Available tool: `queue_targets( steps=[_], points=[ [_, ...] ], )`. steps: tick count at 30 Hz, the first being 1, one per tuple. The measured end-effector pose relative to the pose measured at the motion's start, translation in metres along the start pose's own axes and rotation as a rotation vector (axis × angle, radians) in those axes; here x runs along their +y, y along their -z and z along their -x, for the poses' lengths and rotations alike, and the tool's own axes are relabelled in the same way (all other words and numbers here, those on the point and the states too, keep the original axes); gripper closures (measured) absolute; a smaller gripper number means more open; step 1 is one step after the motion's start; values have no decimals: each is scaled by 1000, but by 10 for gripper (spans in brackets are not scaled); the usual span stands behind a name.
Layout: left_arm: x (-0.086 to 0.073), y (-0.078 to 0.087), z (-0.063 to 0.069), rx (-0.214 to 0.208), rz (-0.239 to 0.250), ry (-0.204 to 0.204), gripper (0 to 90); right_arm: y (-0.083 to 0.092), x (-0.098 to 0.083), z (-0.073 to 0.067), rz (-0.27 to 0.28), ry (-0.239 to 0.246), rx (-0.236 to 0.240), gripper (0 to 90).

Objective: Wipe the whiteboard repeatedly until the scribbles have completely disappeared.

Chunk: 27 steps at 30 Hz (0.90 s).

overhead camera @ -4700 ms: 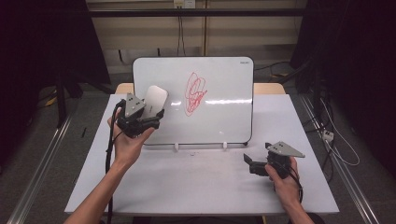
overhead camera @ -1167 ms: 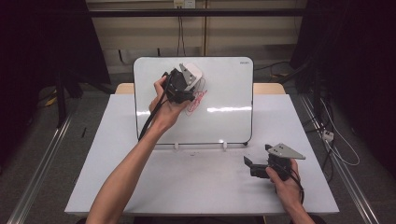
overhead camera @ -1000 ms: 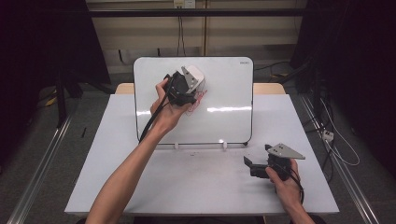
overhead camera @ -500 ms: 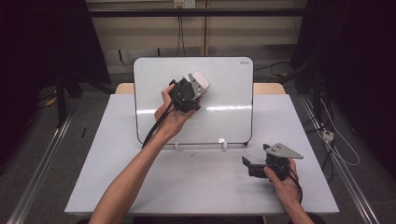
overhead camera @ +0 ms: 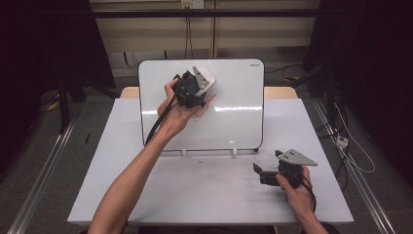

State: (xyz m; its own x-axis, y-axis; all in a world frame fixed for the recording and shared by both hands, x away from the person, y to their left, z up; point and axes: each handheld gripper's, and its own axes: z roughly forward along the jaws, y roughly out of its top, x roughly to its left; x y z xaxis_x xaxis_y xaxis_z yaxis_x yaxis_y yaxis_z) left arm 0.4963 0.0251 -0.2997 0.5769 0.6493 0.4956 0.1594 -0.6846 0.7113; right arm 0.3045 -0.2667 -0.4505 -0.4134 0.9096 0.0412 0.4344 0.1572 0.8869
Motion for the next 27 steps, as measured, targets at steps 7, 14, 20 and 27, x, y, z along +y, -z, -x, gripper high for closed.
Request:
queue_targets(
  steps=[7,14,20,27],
  points=[
    [3,0,-18,12,4,38,311,0,0,1,0,-4,0,45],
    [7,-1,-15,43,-5,51,311,0,0,0,-1,-3,3,45],
    [7,-2,-13,32,-17,26,312,-1,0,0,2,-1,5,45],
    [9,-4,1,34,-21,-31,312,-1,0,-1,1,-2,6,45]
  ],
)
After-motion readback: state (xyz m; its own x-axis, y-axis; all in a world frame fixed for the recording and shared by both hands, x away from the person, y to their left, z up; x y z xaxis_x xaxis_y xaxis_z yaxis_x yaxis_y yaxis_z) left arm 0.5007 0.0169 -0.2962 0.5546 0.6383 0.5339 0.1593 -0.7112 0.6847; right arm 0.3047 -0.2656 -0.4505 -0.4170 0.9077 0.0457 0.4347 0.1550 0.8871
